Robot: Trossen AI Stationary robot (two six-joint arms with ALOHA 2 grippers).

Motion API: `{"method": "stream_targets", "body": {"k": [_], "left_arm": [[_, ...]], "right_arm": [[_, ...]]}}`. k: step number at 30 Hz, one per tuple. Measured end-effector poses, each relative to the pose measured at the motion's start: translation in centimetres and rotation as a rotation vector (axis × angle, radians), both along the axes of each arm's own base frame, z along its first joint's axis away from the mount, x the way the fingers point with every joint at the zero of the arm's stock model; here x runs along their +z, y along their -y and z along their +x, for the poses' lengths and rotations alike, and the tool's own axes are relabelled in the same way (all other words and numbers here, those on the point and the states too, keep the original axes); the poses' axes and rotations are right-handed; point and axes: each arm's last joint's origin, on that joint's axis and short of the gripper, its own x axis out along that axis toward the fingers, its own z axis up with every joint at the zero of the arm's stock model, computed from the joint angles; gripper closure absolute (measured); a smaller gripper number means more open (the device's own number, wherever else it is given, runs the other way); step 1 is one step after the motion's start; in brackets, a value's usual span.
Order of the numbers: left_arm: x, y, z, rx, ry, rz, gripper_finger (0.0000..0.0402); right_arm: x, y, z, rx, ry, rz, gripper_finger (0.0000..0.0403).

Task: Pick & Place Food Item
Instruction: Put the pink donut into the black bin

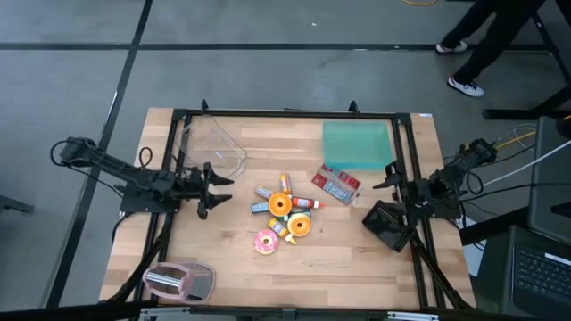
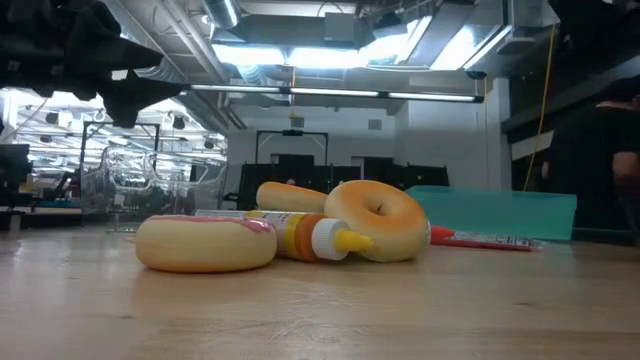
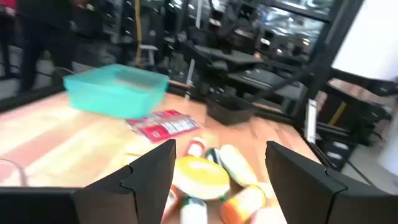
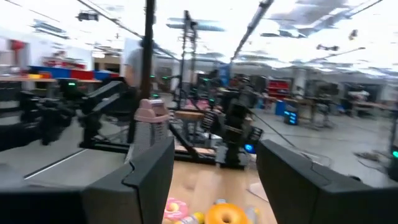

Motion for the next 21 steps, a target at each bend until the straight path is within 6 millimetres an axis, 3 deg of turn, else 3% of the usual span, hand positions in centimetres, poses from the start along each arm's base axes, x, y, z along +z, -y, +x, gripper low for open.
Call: {"method": "stream_targets", "body": {"k": [8, 16, 21], "left_arm": [[-0.04, 0.03, 0.09, -0.013, -0.001, -0.017, 0.0156], [-0.04, 0.07, 0.09, -0.027, 0.001, -0.057, 0.0155], [-0.08, -0.51, 0.03, 0.178, 0.007, -0.076, 0.0157]], "right_arm": [[0.19, -0.34, -0.12, 0.144, 0.048, -0.052, 0.0179], [0.20, -0.35, -0.13, 0.156, 0.041, -0.024, 0.0179], [0.17, -0.17, -0.06, 0.088, 0.033, -0.026, 0.0179]]}}
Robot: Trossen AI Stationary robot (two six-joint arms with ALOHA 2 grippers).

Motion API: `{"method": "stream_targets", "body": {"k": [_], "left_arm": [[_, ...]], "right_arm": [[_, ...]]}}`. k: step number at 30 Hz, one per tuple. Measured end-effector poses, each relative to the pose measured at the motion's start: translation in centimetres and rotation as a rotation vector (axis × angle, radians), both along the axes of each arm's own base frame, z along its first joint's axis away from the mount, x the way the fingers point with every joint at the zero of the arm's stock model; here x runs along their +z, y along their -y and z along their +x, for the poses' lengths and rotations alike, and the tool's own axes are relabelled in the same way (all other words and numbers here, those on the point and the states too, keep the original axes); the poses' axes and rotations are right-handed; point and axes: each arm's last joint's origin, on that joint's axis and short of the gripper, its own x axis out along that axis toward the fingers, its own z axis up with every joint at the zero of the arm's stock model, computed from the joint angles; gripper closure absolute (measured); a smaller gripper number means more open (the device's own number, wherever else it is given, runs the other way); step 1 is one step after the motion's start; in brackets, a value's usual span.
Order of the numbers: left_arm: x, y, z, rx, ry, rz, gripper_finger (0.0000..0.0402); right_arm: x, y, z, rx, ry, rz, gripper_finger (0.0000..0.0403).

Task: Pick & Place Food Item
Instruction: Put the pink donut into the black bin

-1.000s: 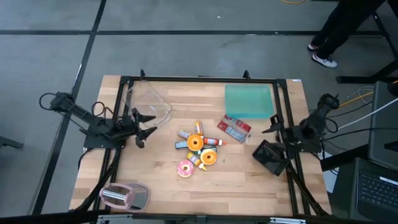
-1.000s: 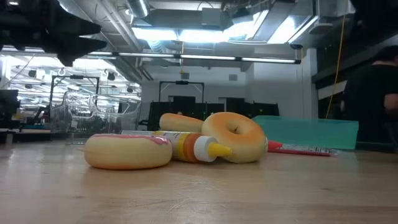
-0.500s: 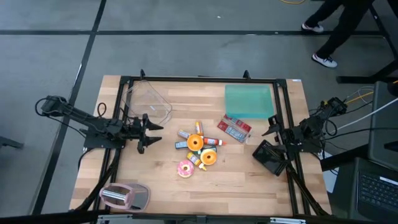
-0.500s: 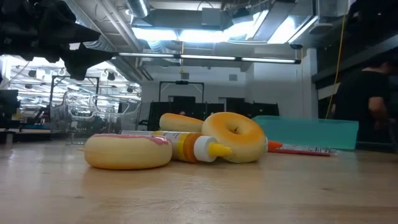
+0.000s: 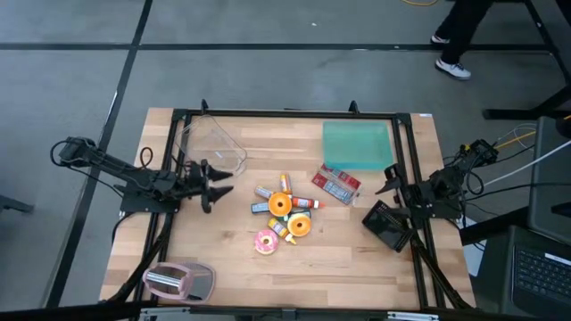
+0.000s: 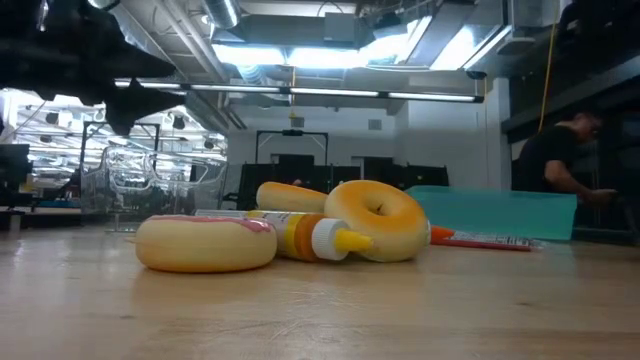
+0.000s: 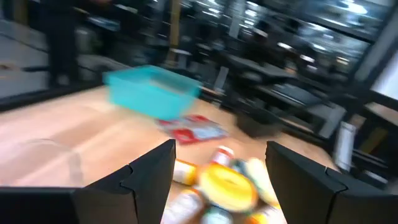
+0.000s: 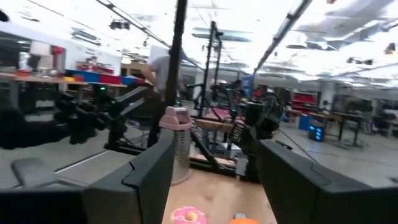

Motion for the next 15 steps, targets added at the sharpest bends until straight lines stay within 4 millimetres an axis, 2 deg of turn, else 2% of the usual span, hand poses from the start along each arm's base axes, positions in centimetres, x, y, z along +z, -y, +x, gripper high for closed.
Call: {"method": "stream_targets", "body": {"k": [5, 10, 15], "left_arm": [[-0.03, -0.47, -0.17, 0.176, -0.002, 0.003, 0.0155], [0.01, -0.37, -0.12, 0.136, 0.006, -0.012, 0.0157], [0.05, -0.64, -0.24, 0.240, -0.005, 0.030, 0.0159]], "right_arm": [[-0.02, 0.05, 0.05, -0.025, -0.002, -0.006, 0.0179], [0.15, 0.17, 0.03, -0.052, 0.002, 0.032, 0.0179], [0.27, 0.40, 0.04, -0.128, 0.008, 0.035, 0.0179]]}}
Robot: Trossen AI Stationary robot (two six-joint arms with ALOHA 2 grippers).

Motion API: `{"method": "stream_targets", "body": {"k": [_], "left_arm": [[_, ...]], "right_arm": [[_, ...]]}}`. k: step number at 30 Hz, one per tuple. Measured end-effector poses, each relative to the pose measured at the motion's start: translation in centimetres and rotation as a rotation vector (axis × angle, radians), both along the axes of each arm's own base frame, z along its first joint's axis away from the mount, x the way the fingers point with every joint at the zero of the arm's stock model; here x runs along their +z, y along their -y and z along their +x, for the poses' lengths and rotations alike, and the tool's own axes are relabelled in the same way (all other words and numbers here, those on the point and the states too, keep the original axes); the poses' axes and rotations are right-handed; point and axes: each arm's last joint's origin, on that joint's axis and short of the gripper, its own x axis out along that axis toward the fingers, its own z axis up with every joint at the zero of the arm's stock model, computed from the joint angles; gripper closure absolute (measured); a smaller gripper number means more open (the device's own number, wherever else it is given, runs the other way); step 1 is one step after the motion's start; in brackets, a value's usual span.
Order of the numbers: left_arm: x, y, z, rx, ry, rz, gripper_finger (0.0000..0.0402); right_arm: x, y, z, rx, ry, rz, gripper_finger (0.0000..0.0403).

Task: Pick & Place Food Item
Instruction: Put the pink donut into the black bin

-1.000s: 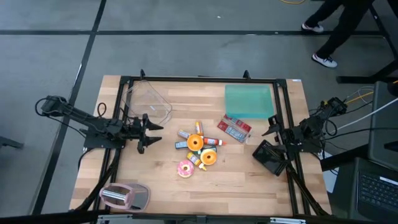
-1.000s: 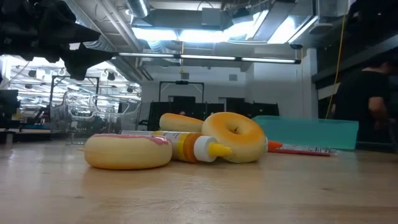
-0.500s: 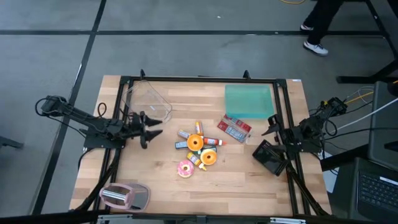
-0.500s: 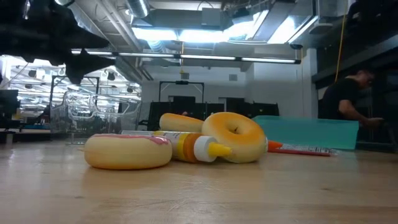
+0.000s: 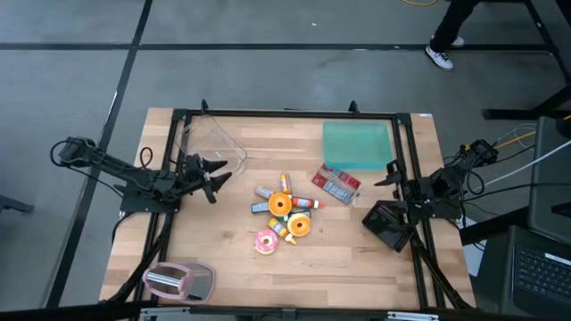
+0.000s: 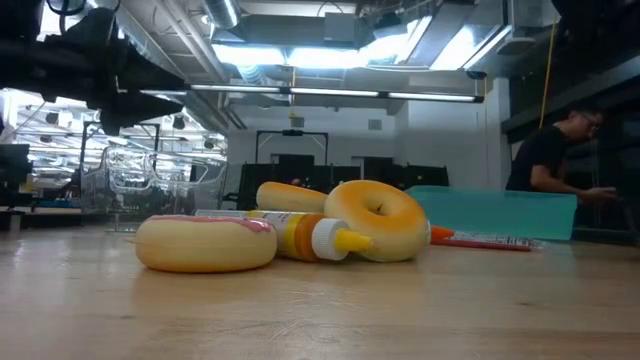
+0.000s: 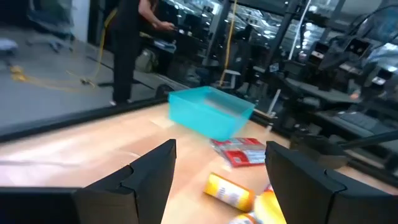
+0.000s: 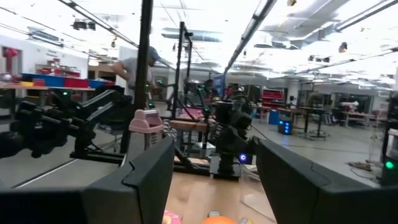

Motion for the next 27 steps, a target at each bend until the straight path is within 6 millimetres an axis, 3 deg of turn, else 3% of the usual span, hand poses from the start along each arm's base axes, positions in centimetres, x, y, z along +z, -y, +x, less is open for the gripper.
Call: {"method": "stream_targets", "body": {"k": [7, 12, 18, 22, 27], "left_arm": [[-0.1, 0.5, 0.2, -0.191, -0.017, 0.019, 0.0167], [-0.2, 0.6, 0.3, -0.203, -0.019, 0.008, 0.0169], [0.3, 1.0, 0.9, -0.347, 0.017, -0.054, 0.0173], [1.6, 1.8, 3.1, -0.372, -0.135, -0.011, 0.0184], [3.4, 3.4, 8.3, -0.447, -0.397, 0.066, 0.0179]], "right_arm": [[0.0, 0.1, 0.0, -0.015, -0.009, 0.035, 0.0179], [0.0, 0.2, 0.0, -0.067, -0.019, 0.056, 0.0179], [0.0, 0.4, 0.0, -0.104, -0.026, 0.117, 0.0179], [0.0, 0.6, 0.1, -0.160, -0.032, 0.132, 0.0179], [0.0, 0.8, 0.2, -0.181, -0.032, 0.141, 0.0179]]}}
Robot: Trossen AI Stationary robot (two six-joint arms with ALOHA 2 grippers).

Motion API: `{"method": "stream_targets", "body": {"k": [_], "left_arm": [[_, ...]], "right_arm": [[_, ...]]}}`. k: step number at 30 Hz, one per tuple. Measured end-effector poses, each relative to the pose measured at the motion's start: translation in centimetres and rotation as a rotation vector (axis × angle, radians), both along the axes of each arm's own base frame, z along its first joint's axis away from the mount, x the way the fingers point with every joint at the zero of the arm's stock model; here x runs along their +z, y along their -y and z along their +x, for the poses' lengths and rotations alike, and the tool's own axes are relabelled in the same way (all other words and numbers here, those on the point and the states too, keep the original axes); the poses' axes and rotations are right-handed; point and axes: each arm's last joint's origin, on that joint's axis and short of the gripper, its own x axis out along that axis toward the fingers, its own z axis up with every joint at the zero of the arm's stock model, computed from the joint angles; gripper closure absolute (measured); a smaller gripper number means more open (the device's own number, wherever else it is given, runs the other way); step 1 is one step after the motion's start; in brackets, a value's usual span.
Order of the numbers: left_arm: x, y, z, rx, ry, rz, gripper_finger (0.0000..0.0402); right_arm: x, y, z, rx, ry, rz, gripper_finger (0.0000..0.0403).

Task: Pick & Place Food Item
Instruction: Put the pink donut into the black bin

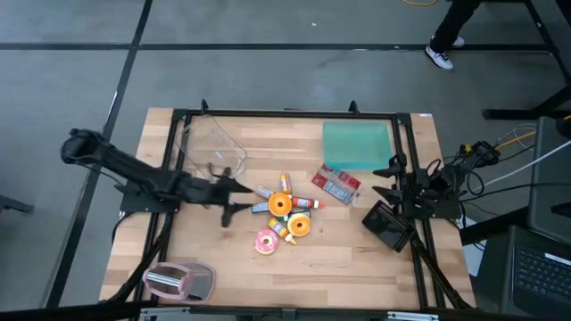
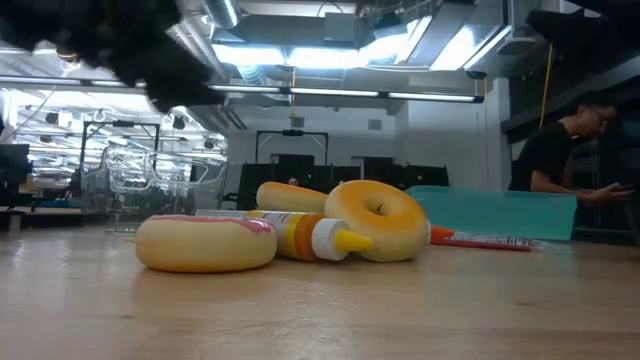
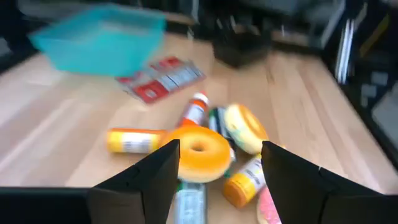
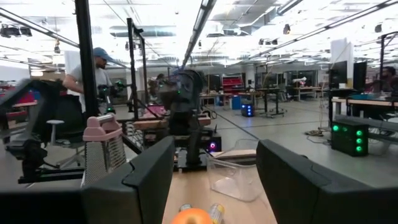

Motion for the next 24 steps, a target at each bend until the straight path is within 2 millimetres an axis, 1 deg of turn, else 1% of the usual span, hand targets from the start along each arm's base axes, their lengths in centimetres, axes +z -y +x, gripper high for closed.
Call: {"method": "stream_targets", "body": {"k": [2, 6, 8, 11, 15, 19, 24], "left_arm": [[0.3, 0.6, 2.2, -0.036, -0.098, 0.024, 0.0174], [-0.2, 1.7, 5.8, -0.109, -0.251, 0.027, 0.0169], [-0.7, 2.2, 7.3, -0.139, -0.312, 0.012, 0.0169], [-1.7, 2.8, 8.6, -0.167, -0.416, 0.007, 0.0172], [-2.5, 3.5, 9.5, -0.174, -0.534, 0.022, 0.0176], [-2.7, 4.1, 9.8, -0.166, -0.608, 0.020, 0.0178], [-3.0, 4.2, 9.2, -0.115, -0.690, -0.041, 0.0178]], "right_arm": [[0.0, 0.0, 0.0, -0.003, 0.000, 0.004, 0.0179], [0.0, 0.0, 0.0, 0.008, -0.001, 0.018, 0.0179], [-0.1, 0.0, 0.0, 0.014, -0.005, 0.029, 0.0179], [-0.2, 0.0, 0.1, 0.019, -0.013, 0.043, 0.0179], [-0.2, 0.0, 0.1, 0.025, -0.013, 0.053, 0.0179], [-0.2, 0.0, 0.1, 0.025, -0.014, 0.052, 0.0179], [-0.2, 0.0, 0.1, 0.025, -0.014, 0.051, 0.0179]]}}
